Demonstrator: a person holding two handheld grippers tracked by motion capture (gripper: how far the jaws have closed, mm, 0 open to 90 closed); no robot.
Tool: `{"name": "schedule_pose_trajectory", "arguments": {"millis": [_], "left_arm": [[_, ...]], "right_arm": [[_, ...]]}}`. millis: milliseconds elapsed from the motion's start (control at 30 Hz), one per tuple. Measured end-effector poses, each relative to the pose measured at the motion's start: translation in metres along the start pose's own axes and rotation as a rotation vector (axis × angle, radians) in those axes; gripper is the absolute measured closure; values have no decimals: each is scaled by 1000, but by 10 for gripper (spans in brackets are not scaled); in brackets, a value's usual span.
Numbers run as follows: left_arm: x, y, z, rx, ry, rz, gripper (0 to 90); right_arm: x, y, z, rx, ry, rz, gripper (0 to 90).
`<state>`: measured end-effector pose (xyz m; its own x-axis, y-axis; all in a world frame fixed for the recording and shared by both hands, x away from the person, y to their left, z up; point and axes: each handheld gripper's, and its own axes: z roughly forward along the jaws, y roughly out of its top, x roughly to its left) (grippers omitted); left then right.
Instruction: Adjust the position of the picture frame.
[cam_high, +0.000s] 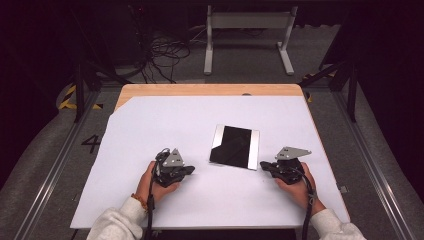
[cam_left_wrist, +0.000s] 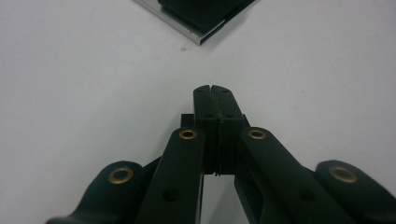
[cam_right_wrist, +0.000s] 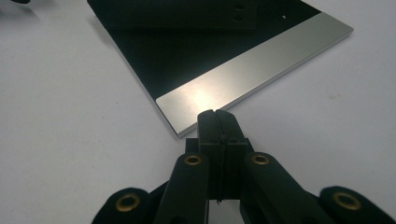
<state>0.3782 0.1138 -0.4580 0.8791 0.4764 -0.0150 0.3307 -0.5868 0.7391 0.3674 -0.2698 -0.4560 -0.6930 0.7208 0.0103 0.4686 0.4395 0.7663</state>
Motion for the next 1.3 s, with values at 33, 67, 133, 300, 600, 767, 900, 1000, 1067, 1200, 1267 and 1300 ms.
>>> {"name": "schedule_pose_trajectory", "arguments": {"millis": [33,67,133,300,600,767,900,1000,1067,1200,1267,1300], "left_arm": [[0,4,5,-3,-2,2,899],[-1,7,9,4,2,11,899],[0,11,15,9,-8,12,899],[0,19,28,20,5,20,899],[7,22,33,10,-9,-4,899],[7,25,37,8,-11,6,899],[9,27,39,12,-12,-6,899],[11,28,39,6,-18,-2,898],[11,27,39,9,-15,-7,898],[17,26,36,5,6,-24,898],[20,26,36,7,16,-29,898],[22,26,36,9,23,-34,898]], "right_arm": [[1,1,1,7,0,-7,900],[3,2,3,16,2,-14,900],[5,3,5,23,9,-21,900],[11,7,10,25,8,-15,900],[14,7,11,32,27,-25,900],[16,8,12,35,29,-38,900],[16,8,12,36,30,-44,900],[17,8,12,36,25,-51,900],[18,8,12,37,22,-54,900],[18,8,12,36,20,-54,900],[18,8,11,35,20,-56,900],[19,8,11,35,24,-56,900]]}}
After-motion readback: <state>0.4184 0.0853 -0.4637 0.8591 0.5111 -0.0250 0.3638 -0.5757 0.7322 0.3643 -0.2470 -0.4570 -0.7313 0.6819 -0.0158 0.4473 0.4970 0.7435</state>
